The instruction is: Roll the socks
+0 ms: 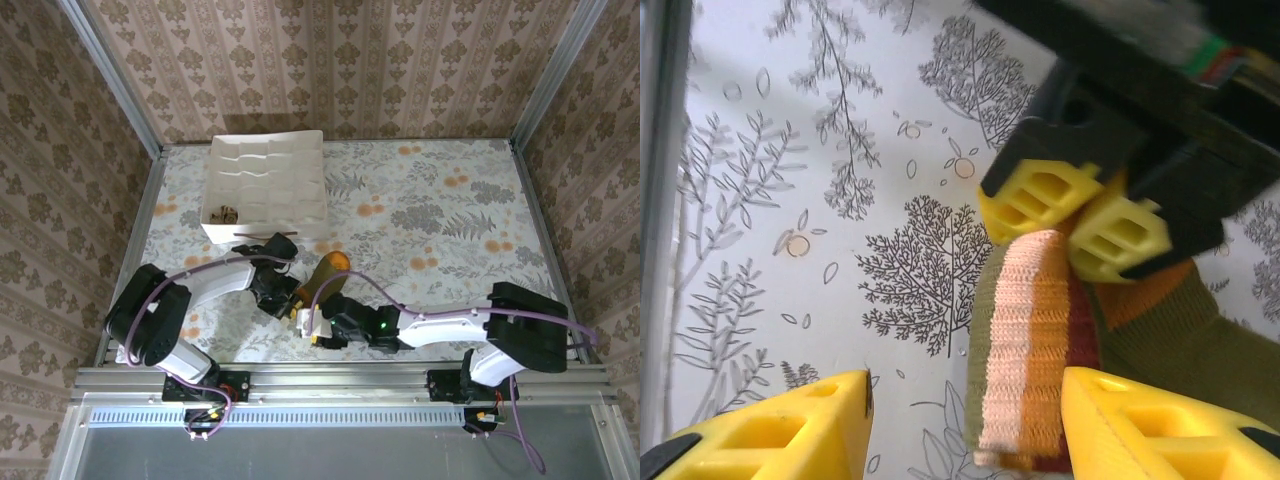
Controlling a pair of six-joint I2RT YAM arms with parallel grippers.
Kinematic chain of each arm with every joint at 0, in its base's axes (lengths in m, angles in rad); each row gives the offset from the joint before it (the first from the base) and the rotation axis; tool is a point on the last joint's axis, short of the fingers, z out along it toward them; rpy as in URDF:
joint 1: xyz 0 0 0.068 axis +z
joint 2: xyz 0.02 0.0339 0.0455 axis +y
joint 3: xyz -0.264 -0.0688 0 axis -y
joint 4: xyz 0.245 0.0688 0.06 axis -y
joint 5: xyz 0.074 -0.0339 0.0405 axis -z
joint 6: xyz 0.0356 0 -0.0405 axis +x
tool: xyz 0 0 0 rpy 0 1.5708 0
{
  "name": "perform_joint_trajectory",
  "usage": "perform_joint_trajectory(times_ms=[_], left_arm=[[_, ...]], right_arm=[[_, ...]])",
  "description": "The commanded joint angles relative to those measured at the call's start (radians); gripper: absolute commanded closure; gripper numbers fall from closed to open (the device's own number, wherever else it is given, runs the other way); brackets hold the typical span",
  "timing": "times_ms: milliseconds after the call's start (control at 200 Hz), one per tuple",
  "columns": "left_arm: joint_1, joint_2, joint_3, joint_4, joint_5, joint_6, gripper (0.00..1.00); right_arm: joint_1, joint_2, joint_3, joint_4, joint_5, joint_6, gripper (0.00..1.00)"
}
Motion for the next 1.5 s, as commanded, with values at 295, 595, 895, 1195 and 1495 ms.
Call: perform_joint_trajectory(times_ms=[295, 595, 895, 1195, 1495], left_arm=[[0.006, 0.030, -0.007, -0.104, -0.019, 0.046, 1.00], [0.071, -0.157, -0.046, -0.049, -0.057, 0.062, 0.43], [0.122, -0.294, -0.085, 0.039, -0.068, 0.154, 0.32], [0.068, -0.278, -0.117, 0.153, -0.054, 0.179, 0.47], [0.000, -0.197, -0.116, 0.266, -0.063, 0.168, 0.49]], right_arm=[[0.021, 0.218, 0.119, -0.036, 0.289, -0.175, 0.64], [0.000, 0.223, 0.077, -0.156, 0.162, 0.036, 1.00], [-0.165, 0.190, 0.003, -0.133, -0.209, 0.255, 1.00], [-0.381, 0.207, -0.035, -0.096, -0.529, 0.381, 1.00], [-0.470, 0.239, -0.026, -0.090, -0.605, 0.446, 1.00]])
